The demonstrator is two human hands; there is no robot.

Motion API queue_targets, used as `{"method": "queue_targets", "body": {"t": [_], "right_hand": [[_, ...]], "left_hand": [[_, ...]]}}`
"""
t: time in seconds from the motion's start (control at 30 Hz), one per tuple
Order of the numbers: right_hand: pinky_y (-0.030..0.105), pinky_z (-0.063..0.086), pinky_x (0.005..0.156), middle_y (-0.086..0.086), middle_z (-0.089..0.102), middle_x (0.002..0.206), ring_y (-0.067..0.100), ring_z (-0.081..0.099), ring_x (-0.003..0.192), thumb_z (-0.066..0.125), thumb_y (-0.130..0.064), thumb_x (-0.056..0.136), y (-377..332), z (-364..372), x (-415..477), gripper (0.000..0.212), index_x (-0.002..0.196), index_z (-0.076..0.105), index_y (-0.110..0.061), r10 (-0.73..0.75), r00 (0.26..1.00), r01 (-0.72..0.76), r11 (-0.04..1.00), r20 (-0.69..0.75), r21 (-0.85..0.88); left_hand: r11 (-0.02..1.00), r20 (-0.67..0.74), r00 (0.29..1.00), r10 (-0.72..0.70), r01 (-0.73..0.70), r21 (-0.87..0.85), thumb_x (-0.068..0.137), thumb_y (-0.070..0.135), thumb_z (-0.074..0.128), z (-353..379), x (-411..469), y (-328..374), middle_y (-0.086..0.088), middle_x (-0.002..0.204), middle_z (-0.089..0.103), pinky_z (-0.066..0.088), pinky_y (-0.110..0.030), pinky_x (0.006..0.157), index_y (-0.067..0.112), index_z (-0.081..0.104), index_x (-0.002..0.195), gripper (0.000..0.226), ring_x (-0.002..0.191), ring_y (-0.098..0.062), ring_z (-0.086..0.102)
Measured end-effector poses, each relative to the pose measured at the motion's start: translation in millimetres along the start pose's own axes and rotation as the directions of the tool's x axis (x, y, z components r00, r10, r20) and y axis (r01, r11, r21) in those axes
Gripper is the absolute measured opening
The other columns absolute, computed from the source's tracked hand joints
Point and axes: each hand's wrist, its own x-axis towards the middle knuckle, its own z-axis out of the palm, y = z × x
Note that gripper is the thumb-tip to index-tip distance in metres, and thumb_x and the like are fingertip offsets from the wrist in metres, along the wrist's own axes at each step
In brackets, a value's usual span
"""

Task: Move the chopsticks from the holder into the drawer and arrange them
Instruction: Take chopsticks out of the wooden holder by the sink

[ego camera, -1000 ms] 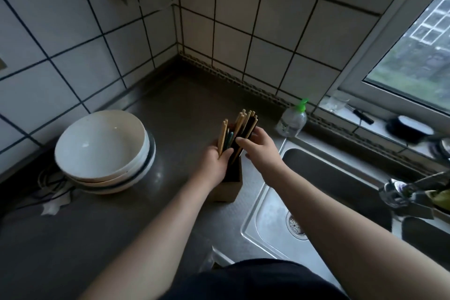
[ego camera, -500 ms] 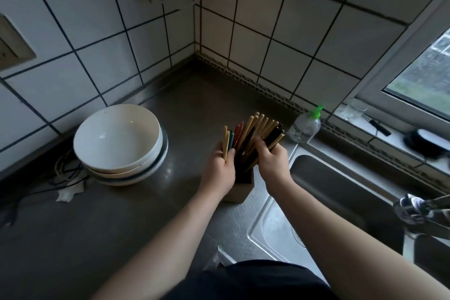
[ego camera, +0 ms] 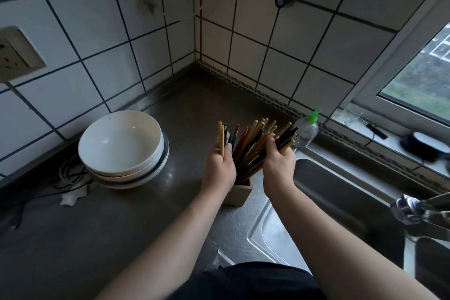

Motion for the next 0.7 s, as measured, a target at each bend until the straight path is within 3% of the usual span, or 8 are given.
{"method": "queue_targets", "body": {"t": [0.07, 0.13, 0.2, 0.27, 0.4, 0.53, 0.7], "right_hand": [[0.027, 0.053, 0.071, 0.0, 0.069, 0.082, 0.014, 0.066, 0.078, 0.053, -0.025, 0.097, -2.3, -2.5, -1.5, 0.021, 0.092, 0.069, -0.013, -0.002, 1.0, 0.002, 1.0, -0.018, 0.019], [0.025, 0.053, 0.068, -0.002, 0.067, 0.078, 0.011, 0.065, 0.074, 0.053, -0.028, 0.097, -4.6, -3.6, -3.4, 0.021, 0.086, 0.066, -0.015, 0.004, 1.0, -0.003, 1.0, -0.027, 0.022], [0.023, 0.052, 0.068, -0.002, 0.068, 0.08, 0.011, 0.065, 0.075, 0.054, -0.029, 0.096, -7.7, -3.8, -4.8, 0.021, 0.089, 0.066, -0.014, 0.008, 0.999, -0.007, 0.999, -0.031, 0.032], [0.023, 0.051, 0.07, 0.0, 0.07, 0.084, 0.011, 0.066, 0.079, 0.056, -0.03, 0.095, -11.3, -5.0, -5.7, 0.023, 0.097, 0.069, -0.01, -0.005, 0.999, 0.006, 0.999, -0.039, 0.038], [0.027, 0.051, 0.084, 0.002, 0.072, 0.092, 0.013, 0.067, 0.088, 0.054, -0.029, 0.096, -20.7, -13.6, -7.4, 0.023, 0.103, 0.07, -0.013, -0.056, 0.997, 0.059, 0.997, -0.057, 0.058], [0.035, 0.05, 0.1, 0.004, 0.073, 0.102, 0.016, 0.07, 0.099, 0.051, -0.023, 0.098, -37.4, -24.8, -11.3, 0.019, 0.102, 0.067, -0.014, -0.109, 0.992, 0.118, 0.98, -0.059, 0.161], [0.048, 0.048, 0.102, 0.014, 0.072, 0.107, 0.025, 0.068, 0.103, 0.051, -0.021, 0.098, -61.5, -40.4, -14.1, 0.022, 0.104, 0.066, -0.006, -0.2, 0.976, 0.217, 0.941, -0.092, 0.261]], "left_hand": [[1.0, -0.011, 1.0, -0.011, 0.011, 0.01, 0.103, 0.031, 0.045, -0.3, -1.4, 1.8, -0.003, 0.072, 0.059, 0.043, -0.028, 0.062, 0.005, 0.061, 0.101, 0.031, 0.077, -0.029, 0.062], [1.0, -0.027, 1.0, 0.004, -0.004, 0.017, 0.103, 0.027, 0.044, 0.2, -2.4, 3.2, 0.006, 0.072, 0.056, 0.042, -0.021, 0.06, 0.014, 0.059, 0.098, 0.02, 0.075, -0.018, 0.061], [0.998, -0.02, 0.998, 0.055, -0.055, -0.023, 0.104, 0.02, 0.043, -0.5, -4.0, 5.8, 0.022, 0.084, 0.054, 0.038, -0.002, 0.064, 0.025, 0.056, 0.115, 0.018, 0.077, 0.009, 0.06], [0.993, -0.011, 0.995, 0.101, -0.102, -0.058, 0.104, 0.015, 0.042, -2.0, -5.3, 7.3, 0.033, 0.1, 0.049, 0.031, 0.007, 0.071, 0.022, 0.052, 0.132, 0.031, 0.086, 0.029, 0.05], [0.983, -0.013, 0.987, 0.159, -0.16, -0.09, 0.104, 0.014, 0.04, -3.2, -5.6, 6.4, 0.022, 0.128, 0.047, 0.029, 0.006, 0.087, 0.015, 0.048, 0.141, 0.038, 0.122, 0.008, 0.042], [0.97, -0.002, 0.976, 0.219, -0.218, -0.103, 0.104, 0.013, 0.041, -4.7, -8.7, 12.2, 0.017, 0.134, 0.049, 0.031, 0.001, 0.096, 0.017, 0.047, 0.142, 0.039, 0.127, 0.004, 0.042], [0.95, 0.046, 0.954, 0.297, -0.29, -0.115, 0.104, 0.014, 0.04, -7.1, -15.3, 29.9, 0.011, 0.143, 0.049, 0.033, -0.009, 0.104, 0.021, 0.044, 0.144, 0.04, 0.134, 0.001, 0.042]]}}
